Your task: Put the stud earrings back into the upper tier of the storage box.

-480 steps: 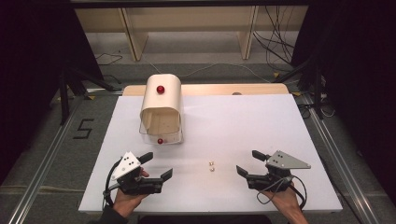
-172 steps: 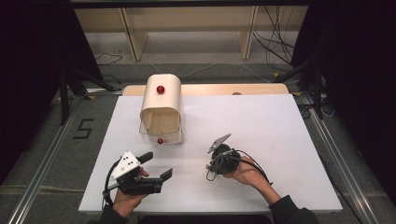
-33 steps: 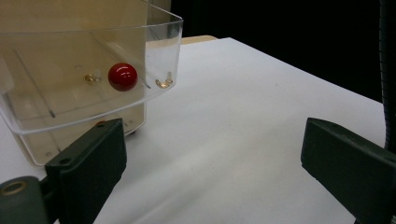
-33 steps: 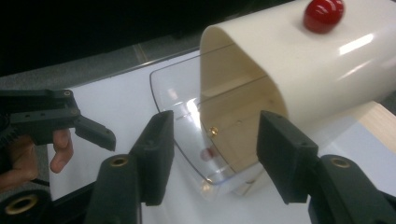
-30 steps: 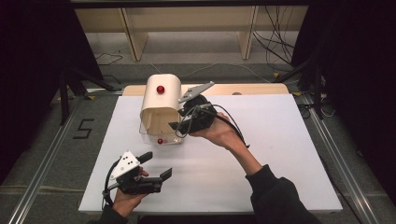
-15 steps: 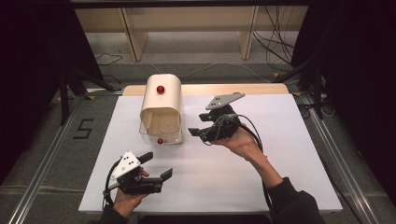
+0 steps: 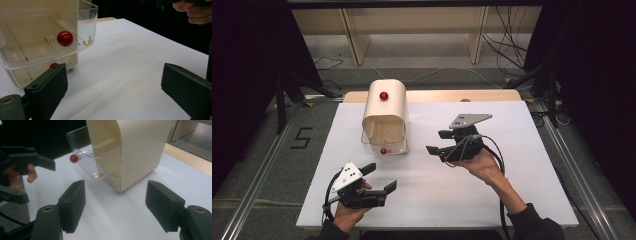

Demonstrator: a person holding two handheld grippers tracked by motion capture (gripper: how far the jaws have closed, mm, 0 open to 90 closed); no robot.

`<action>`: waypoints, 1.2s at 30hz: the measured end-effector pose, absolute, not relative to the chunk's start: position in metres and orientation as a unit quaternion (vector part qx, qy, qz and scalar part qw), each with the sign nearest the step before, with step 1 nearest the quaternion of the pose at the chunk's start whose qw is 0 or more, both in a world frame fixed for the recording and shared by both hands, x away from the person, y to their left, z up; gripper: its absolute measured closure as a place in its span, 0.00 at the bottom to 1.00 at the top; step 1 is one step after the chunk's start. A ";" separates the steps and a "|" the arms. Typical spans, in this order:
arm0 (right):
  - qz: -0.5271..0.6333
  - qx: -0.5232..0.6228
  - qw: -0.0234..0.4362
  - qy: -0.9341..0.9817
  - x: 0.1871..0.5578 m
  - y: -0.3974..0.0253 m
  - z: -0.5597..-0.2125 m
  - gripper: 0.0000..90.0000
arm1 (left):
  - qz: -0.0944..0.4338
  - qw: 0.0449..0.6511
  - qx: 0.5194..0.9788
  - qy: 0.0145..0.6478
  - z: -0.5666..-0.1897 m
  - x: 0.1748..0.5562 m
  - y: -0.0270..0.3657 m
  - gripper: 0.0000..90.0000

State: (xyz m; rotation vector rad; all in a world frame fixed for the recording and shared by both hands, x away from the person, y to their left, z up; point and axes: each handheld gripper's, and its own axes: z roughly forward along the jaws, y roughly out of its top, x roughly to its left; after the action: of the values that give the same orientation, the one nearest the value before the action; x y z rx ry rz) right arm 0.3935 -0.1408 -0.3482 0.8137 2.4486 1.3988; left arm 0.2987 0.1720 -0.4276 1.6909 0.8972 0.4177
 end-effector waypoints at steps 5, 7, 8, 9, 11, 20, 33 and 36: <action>0.481 0.285 0.105 0.822 0.389 -0.150 -0.356 0.34 | 0.177 0.558 0.715 0.381 -0.428 0.299 0.172 0.07; 0.485 0.289 0.104 0.819 0.386 -0.154 -0.359 0.34 | 0.177 0.557 0.717 0.380 -0.428 0.299 0.172 0.07; 0.487 0.291 0.103 0.817 0.385 -0.157 -0.361 0.34 | 0.177 0.557 0.717 0.380 -0.427 0.299 0.172 0.07; 0.490 0.294 0.101 0.814 0.383 -0.159 -0.363 0.34 | 0.177 0.557 0.717 0.380 -0.427 0.299 0.172 0.07; 0.491 0.297 0.098 0.813 0.380 -0.162 -0.367 0.34 | 0.178 0.557 0.718 0.379 -0.427 0.299 0.172 0.07; 0.499 0.314 0.106 0.800 0.369 -0.180 -0.382 0.33 | 0.179 0.559 0.717 0.378 -0.426 0.298 0.173 0.07; 0.514 0.345 0.109 0.778 0.352 -0.218 -0.404 0.30 | 0.179 0.558 0.717 0.377 -0.426 0.298 0.172 0.07; 0.520 0.349 0.111 0.772 0.347 -0.222 -0.406 0.30 | 0.179 0.558 0.717 0.377 -0.426 0.298 0.172 0.07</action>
State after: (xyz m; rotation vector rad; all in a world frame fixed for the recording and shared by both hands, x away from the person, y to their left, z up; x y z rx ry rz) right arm 0.3473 -0.2222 -0.4059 1.0245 2.2680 1.5275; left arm 0.2977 0.1722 -0.4260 1.6921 0.8886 0.4225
